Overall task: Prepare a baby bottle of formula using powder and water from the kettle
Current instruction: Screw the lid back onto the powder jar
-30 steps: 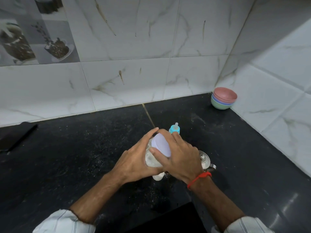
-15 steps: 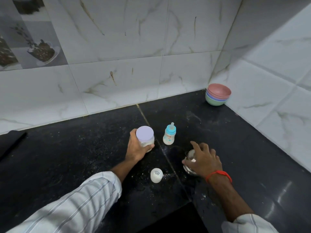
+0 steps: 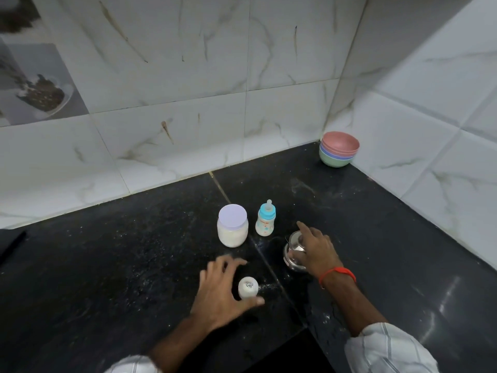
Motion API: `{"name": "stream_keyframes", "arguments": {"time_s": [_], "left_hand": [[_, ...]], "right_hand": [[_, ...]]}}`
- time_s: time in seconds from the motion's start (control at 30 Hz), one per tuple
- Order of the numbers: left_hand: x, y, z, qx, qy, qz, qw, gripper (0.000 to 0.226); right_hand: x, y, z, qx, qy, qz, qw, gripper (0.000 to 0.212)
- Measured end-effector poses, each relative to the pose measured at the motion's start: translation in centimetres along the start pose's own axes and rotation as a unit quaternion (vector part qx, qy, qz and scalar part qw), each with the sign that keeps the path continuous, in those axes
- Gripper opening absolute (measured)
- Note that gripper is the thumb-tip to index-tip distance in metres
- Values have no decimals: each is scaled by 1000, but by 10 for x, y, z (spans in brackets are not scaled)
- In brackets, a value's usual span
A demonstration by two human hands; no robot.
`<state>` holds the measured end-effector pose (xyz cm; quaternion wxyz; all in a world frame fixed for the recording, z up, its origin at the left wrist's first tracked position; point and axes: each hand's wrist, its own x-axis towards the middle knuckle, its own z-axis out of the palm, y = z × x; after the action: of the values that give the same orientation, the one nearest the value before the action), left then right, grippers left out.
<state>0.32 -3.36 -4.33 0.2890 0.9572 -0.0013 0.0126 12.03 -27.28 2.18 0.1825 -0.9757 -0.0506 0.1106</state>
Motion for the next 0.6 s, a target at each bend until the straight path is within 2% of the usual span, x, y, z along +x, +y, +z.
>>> {"name": "stream_keyframes", "arguments": {"time_s": [0.07,0.1,0.2,0.43,0.6], "left_hand": [[-3,-5,11,50,-64,16,997,91],[-1,-7,15,53,-70,19,996,85],[12,-7,20,30,-43,-1,999,69],[58,5,13,-4,12,-68,998,65],[64,4,16,1,5,-69,998,77]], "right_hand": [[9,-8,0,9,0,-4,1000,85],[13,-13,-1,11,-3,-6,1000,85],[24,-22,1,5,-2,-16,1000,85],[23,-24,8,-63,22,-26,997,77],[14,-25,12,-110,37,-38,992,75]]}}
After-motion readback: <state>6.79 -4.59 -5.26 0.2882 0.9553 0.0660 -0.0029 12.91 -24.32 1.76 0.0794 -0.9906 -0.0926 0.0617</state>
